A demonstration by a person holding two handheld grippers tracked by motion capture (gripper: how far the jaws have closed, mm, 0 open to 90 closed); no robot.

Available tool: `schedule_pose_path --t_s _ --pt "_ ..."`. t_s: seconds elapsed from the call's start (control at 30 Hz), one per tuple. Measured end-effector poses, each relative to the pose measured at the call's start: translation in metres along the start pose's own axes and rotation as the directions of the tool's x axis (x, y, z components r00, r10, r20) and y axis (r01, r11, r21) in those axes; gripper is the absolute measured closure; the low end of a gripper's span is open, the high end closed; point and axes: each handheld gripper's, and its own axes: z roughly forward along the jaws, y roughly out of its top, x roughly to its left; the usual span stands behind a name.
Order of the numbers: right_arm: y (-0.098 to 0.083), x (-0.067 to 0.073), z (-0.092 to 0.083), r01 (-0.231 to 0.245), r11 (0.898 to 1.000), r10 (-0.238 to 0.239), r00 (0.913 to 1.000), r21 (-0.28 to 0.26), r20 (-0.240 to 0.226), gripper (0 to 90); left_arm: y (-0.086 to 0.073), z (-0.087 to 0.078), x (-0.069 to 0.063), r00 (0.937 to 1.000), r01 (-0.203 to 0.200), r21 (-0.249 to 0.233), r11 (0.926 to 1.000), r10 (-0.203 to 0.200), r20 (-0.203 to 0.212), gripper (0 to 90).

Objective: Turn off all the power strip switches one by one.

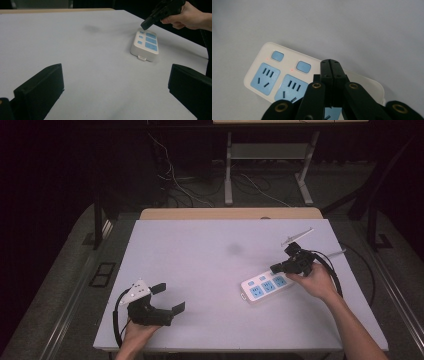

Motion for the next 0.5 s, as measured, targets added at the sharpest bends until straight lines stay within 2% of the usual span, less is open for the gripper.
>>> schedule_pose_path --t_s 0.27,0.33,0.5 --pt "-0.0046 -0.0046 0.007 -0.035 0.999 0.035 0.9993 -0.002 0.008 90.0 -0.0003 0.0004 0.0 1.0 -0.002 0.003 1.0 0.002 0.002 0.0" --pt "-0.0054 -0.0058 0.0072 -0.043 0.999 0.043 0.9991 -0.006 -0.003 90.0 -0.0003 0.0003 0.0002 1.0 -0.002 0.004 1.0 0.002 0.001 0.0" --pt "-0.0046 -0.004 0.0071 -0.014 1.0 0.014 0.9999 0.006 0.011 90.0 -0.0003 0.0004 0.0 1.0 -0.003 0.004 1.0 0.003 0.0 0.0"
